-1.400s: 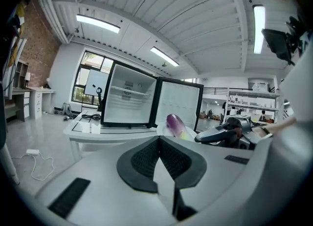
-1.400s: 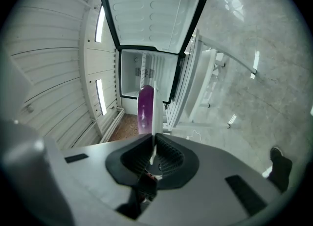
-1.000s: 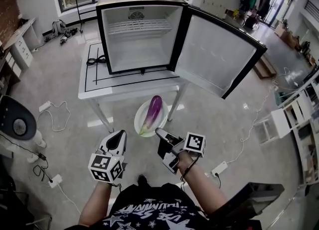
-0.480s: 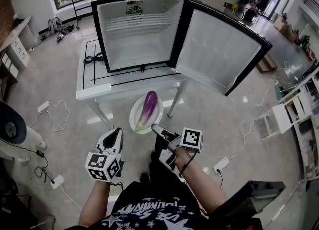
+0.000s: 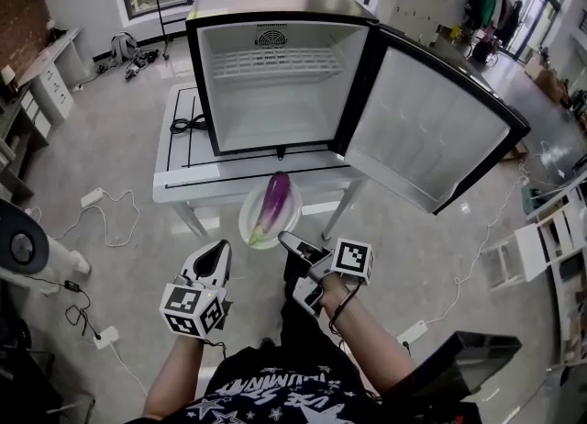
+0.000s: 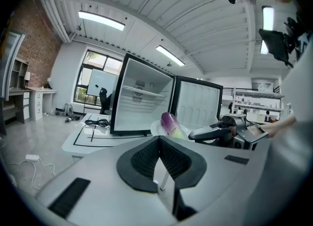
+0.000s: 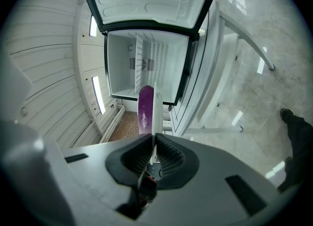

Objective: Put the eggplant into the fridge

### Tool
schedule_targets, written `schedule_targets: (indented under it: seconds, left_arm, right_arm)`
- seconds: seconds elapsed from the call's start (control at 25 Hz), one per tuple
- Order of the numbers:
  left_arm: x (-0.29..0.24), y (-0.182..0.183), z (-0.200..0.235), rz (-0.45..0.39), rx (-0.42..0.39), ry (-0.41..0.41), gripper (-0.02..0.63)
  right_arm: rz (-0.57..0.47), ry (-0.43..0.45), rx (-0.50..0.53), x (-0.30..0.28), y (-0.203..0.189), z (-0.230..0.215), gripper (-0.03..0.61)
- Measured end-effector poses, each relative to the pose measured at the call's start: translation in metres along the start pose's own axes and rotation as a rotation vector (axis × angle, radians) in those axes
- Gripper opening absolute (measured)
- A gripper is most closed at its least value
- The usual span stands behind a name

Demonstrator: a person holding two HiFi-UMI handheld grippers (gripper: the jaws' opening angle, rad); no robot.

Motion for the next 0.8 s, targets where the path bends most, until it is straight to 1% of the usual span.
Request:
schedule_targets:
  seconds: [0.08, 0.2, 0.32, 0.52, 0.8]
  left_arm:
    - [-0.015, 0.002, 0.009, -0.001, 0.006, 0.015, 0.009]
    - [-0.037, 0.005, 0.018, 0.002, 0.015, 0.024, 0.009]
    - [-0.058, 0.008, 0.029, 0.013, 0.021, 0.034, 0.009]
    - [-0.091, 0.018, 0.055, 0.015, 0.039, 0.066, 0.009]
    - [-0.133, 0.026, 0.065, 0.026, 0.054, 0.080, 0.009]
  right_arm:
    - [0.016, 0.007, 0.003, -0.011, 0.014, 0.004, 0.023]
    - [0.027, 0.028, -0.030, -0.027, 0.036, 0.007, 0.025]
    - [0.035, 0.010, -0.030, -0.044, 0.060, 0.005, 0.023]
    - [0.061, 0.001, -0.014, -0.074, 0.092, 0.016, 0.023]
    - [0.080, -0.010, -0.028, -0.093, 0.132, 0.014, 0.023]
Point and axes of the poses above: the fingertips, and each gripper's own axes: x backward along the fingers, z to its left, y out of its top, the point moved 1 cm from there along x, backward along the fingers, and after that the axes turned 12 degrees about -x, right-handed, at the moved point
